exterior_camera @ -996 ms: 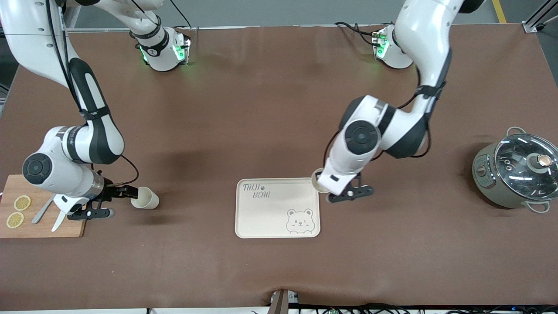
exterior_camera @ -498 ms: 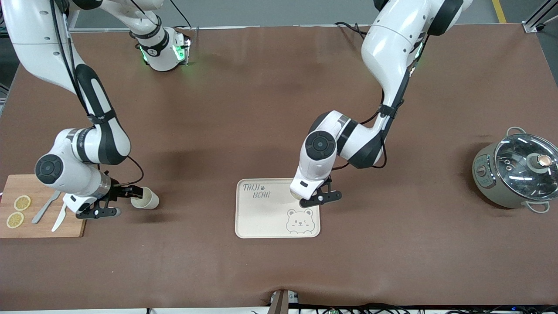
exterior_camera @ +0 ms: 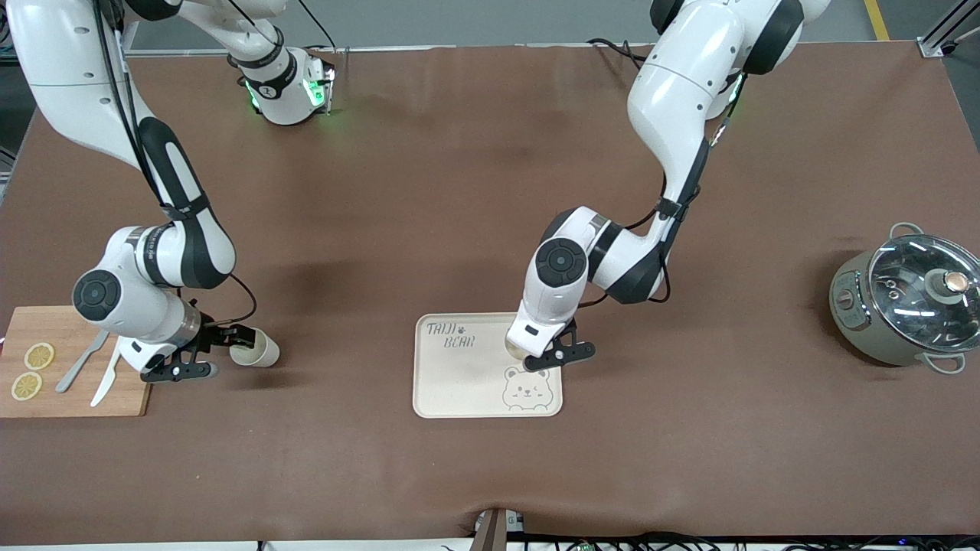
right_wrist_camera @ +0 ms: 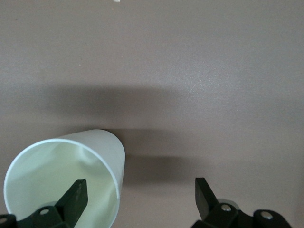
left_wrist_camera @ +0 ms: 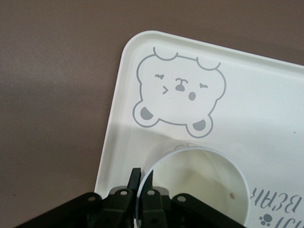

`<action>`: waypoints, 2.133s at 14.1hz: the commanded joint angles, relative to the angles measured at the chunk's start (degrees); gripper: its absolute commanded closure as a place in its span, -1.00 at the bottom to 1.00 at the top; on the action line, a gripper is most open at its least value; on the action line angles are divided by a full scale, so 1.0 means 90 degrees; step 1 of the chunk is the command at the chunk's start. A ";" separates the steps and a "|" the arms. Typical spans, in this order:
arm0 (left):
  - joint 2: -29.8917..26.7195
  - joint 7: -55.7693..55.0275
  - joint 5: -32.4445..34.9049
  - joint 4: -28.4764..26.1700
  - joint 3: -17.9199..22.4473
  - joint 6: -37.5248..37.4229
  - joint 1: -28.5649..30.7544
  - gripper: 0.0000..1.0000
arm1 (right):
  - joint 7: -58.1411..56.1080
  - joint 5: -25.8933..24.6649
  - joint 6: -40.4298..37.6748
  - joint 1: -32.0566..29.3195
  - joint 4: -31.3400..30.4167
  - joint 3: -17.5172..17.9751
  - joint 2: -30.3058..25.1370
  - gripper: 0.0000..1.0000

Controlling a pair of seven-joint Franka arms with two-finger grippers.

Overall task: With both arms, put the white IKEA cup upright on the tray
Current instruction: 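Carry the cup onto the tray while the right gripper grasps the other cup, then open the left gripper and withdraw while the right gripper carries its cup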

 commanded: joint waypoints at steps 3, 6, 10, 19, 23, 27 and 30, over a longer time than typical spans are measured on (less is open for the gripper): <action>0.0088 -0.0166 0.0121 0.0154 0.0051 0.0000 -0.0050 1.00 | -0.0044 0.0118 0.0056 0.0018 -0.0012 0.0001 -0.0021 -0.79; 0.0127 -0.0166 0.0130 0.0154 0.0061 0.0000 -0.0060 1.00 | -0.0024 0.0128 0.0007 0.0047 0.0008 0.0001 -0.0021 -0.14; 0.0205 -0.0214 0.0130 0.0154 0.0071 0.0019 -0.0069 1.00 | -0.0034 0.0118 -0.0003 0.0066 0.0018 0.0001 -0.0021 0.56; -0.0350 -0.0488 0.0033 0.0183 0.0158 -0.0886 -0.0118 -1.00 | -0.0034 0.0118 -0.0022 0.0076 0.0076 0.0001 -0.0040 1.00; -0.1130 0.0123 0.0004 0.0164 0.0149 -0.1755 0.0339 -1.00 | 0.0364 0.0128 -0.0926 0.0076 0.0601 0.0283 -0.0284 1.00; -0.1893 0.2163 -0.0455 0.0076 0.0158 -0.2216 0.1305 -1.00 | 0.2042 0.0128 -0.2803 0.0300 0.2163 0.0830 -0.0284 1.00; -0.1837 0.3560 -0.0378 0.0066 0.0168 -0.2207 0.1940 -1.00 | 0.3389 0.0128 -0.2923 0.0973 0.2488 0.0851 -0.0275 1.00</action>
